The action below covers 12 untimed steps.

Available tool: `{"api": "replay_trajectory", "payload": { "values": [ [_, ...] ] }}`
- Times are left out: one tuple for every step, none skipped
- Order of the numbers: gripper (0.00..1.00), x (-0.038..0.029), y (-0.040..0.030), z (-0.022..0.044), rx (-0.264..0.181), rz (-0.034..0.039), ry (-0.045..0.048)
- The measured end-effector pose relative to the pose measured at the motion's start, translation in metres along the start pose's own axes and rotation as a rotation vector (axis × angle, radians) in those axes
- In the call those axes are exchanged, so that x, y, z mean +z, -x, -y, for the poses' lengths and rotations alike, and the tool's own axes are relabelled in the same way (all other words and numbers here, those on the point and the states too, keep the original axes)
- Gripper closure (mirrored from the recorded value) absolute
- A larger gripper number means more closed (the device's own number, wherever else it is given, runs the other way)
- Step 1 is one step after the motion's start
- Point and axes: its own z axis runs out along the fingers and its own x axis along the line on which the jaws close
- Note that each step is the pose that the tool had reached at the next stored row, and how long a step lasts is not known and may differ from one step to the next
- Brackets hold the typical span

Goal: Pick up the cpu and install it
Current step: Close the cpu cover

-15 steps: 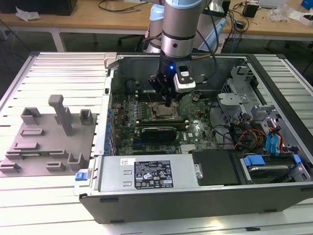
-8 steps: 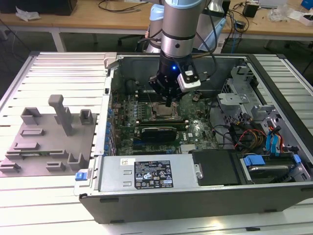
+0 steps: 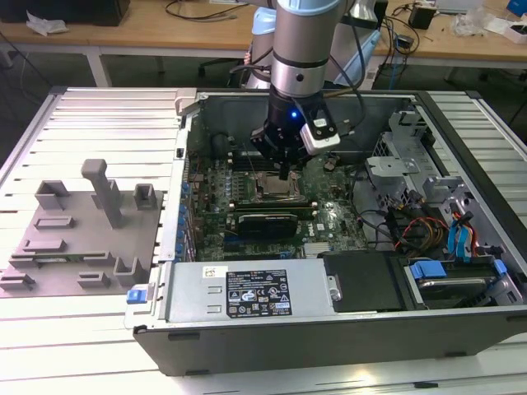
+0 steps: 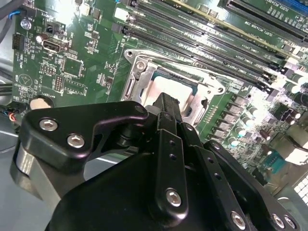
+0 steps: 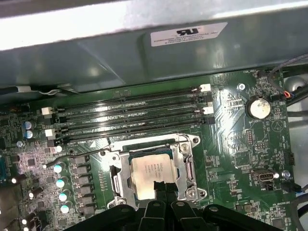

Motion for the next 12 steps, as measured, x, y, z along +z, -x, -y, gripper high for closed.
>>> {"api": "replay_trajectory", "payload": {
  "values": [
    [0.89, 0.0007, 0.0000, 0.0001, -0.013, 0.0004, -0.0001],
    [0.89, 0.0019, 0.0000, 0.0005, -0.020, 0.0008, 0.0000],
    [0.89, 0.0033, -0.0001, 0.0014, -0.025, 0.0009, 0.0000],
    [0.89, 0.0040, -0.0002, 0.0022, -0.029, 0.0010, -0.0002],
    [0.89, 0.0048, -0.0015, 0.0033, -0.036, 0.0013, -0.0001],
    [0.89, 0.0051, -0.0030, 0.0039, -0.041, 0.0017, 0.0003],
    [0.89, 0.0053, -0.0044, 0.0043, -0.045, 0.0020, 0.0004],
    [0.89, 0.0054, -0.0054, 0.0046, -0.048, 0.0023, 0.0004],
    [0.89, 0.0056, -0.0067, 0.0049, -0.052, 0.0025, 0.0004],
    [0.89, 0.0058, -0.0077, 0.0053, -0.055, 0.0028, 0.0005],
    [0.89, 0.0064, -0.0099, 0.0061, -0.059, 0.0030, 0.0005],
    [0.89, 0.0069, -0.0113, 0.0066, -0.062, 0.0031, 0.0006]
  ]
}}
